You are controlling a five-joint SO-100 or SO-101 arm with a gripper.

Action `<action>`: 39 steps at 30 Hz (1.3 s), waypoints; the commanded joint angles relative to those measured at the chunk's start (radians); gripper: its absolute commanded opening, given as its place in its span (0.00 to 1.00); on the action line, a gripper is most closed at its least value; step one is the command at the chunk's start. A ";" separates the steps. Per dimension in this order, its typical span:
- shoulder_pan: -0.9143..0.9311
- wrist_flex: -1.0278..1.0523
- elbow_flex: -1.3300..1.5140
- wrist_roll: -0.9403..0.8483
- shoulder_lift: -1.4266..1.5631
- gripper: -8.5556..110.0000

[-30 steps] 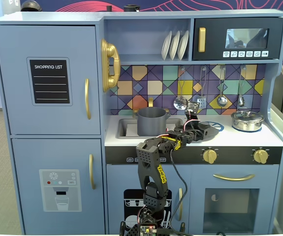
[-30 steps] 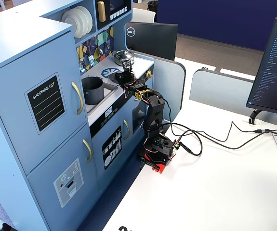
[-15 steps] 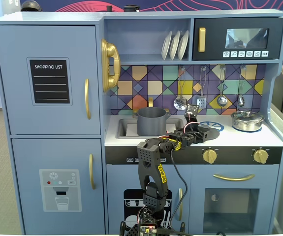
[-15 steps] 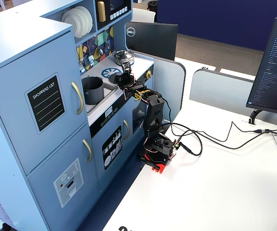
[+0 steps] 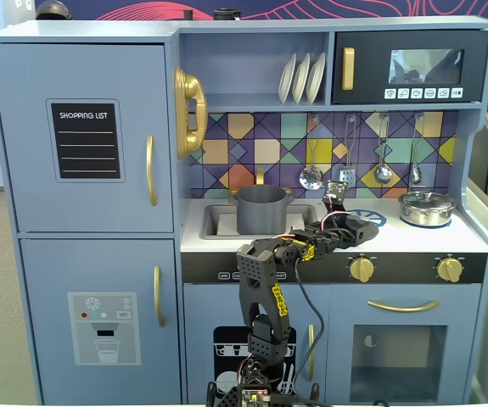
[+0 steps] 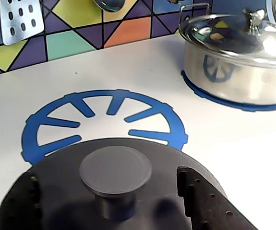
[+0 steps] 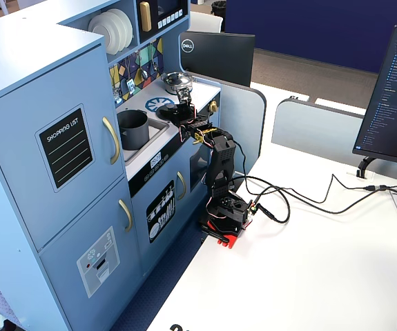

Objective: Take off the lid from the gray recipient and place it on the counter

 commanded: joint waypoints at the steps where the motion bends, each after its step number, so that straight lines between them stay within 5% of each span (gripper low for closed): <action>1: 0.005 -0.060 -0.012 0.018 0.037 0.35; 7: -0.014 -0.012 -0.081 0.026 0.132 0.31; 14: -0.135 0.577 -0.069 0.130 0.584 0.07; 29: -0.552 1.448 0.242 0.037 1.243 0.07; 35: -0.618 1.621 0.420 0.097 1.321 0.07; 39: -0.646 1.562 0.621 0.137 1.319 0.07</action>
